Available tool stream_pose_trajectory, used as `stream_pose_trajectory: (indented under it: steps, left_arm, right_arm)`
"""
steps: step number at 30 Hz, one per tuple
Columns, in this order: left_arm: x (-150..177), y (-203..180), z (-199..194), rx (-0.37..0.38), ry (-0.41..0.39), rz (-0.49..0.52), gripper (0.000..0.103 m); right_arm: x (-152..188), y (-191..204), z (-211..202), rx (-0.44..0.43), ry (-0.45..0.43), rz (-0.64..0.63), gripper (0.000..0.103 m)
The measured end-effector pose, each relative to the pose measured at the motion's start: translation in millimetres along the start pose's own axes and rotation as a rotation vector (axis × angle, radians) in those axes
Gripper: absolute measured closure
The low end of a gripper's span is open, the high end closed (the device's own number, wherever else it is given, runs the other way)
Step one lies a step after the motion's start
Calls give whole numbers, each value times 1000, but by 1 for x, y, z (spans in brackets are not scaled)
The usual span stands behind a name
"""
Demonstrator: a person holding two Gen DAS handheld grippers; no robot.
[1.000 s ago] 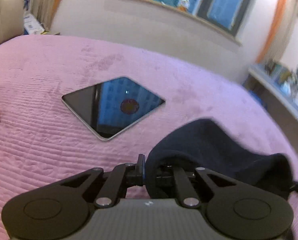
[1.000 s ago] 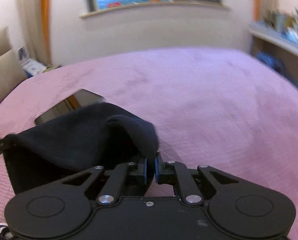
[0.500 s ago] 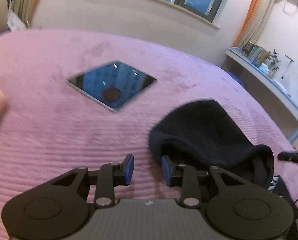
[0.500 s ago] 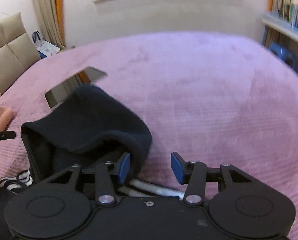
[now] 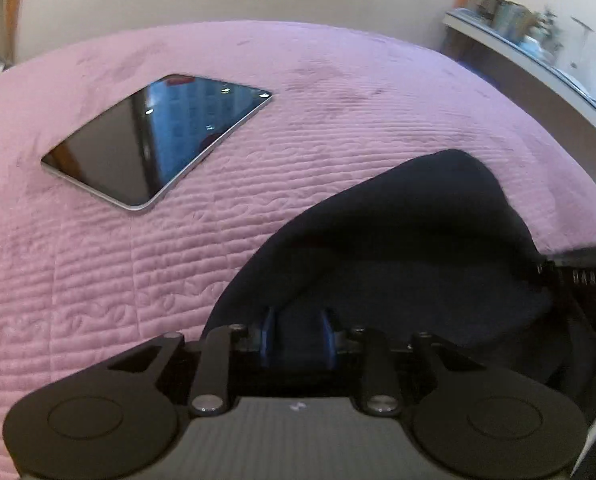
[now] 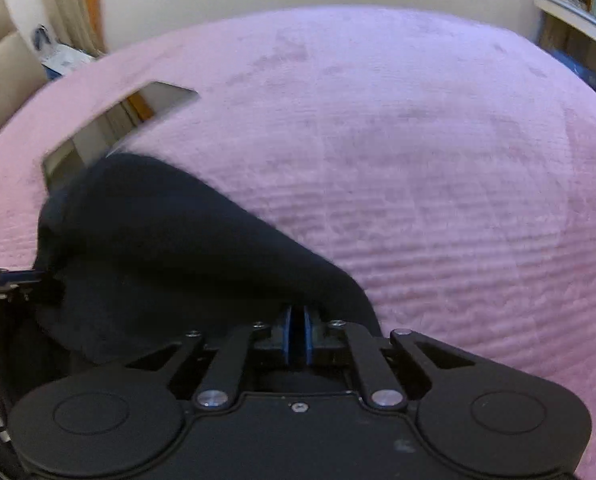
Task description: Fold large clothes
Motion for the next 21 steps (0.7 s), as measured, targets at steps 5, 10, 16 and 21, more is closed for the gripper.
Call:
stream_pose_trajectory:
  steps: [5, 10, 16, 21]
  left_arm:
    - [-18, -5, -52, 72, -178, 21, 68]
    - [-51, -13, -41, -7, -181, 108, 32]
    - [-63, -10, 20, 21, 26, 130, 33]
    - [-69, -17, 45, 58, 101, 128, 66]
  right_arm:
    - [-15, 7, -56, -104, -174, -70, 24]
    - [-29, 30, -45, -99, -117, -225, 26]
    - [-41, 31, -3, -68, 1, -258, 26]
    - [-46, 24, 20, -67, 59, -188, 96]
Point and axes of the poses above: each gripper's, at about its wrist camera, not at the fingertips, and z roughly the way its jaws point, y to its left, x to its underside, the point moved 9 cm from there along z, roughly the way its jaws point, and after that the axes turned 15 degrees about y, right-handed, at the moved point
